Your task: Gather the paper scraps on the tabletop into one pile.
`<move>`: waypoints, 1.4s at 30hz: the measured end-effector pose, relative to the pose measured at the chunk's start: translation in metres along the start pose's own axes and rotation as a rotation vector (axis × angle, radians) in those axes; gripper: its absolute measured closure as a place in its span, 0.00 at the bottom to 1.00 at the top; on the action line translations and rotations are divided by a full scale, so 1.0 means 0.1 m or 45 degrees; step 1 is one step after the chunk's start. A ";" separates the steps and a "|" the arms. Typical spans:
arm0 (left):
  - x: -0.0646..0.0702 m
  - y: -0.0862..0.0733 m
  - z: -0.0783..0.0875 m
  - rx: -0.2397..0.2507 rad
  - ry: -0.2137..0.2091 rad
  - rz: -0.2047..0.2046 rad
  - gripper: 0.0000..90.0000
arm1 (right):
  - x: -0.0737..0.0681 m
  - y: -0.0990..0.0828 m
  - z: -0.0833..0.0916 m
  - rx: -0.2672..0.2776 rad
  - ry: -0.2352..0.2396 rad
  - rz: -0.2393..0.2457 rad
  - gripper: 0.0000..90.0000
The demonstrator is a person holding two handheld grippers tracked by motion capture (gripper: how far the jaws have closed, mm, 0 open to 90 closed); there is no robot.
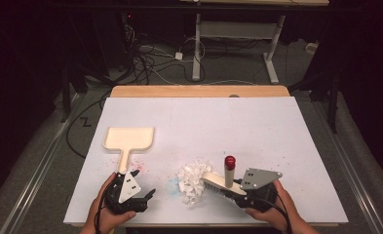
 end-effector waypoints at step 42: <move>0.05 0.02 -0.06 -0.018 -0.023 -0.014 0.23 | -0.05 0.18 -0.39 -0.023 0.278 0.131 0.75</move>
Point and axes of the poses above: each handheld gripper's, and its own axes: z roughly backward along the jaws, y roughly out of its top, x roughly to its right, the point moved 5 cm from there along -z, roughly forward along the jaws, and after that the axes turned 14 degrees about -z, right-handed, at the moved point
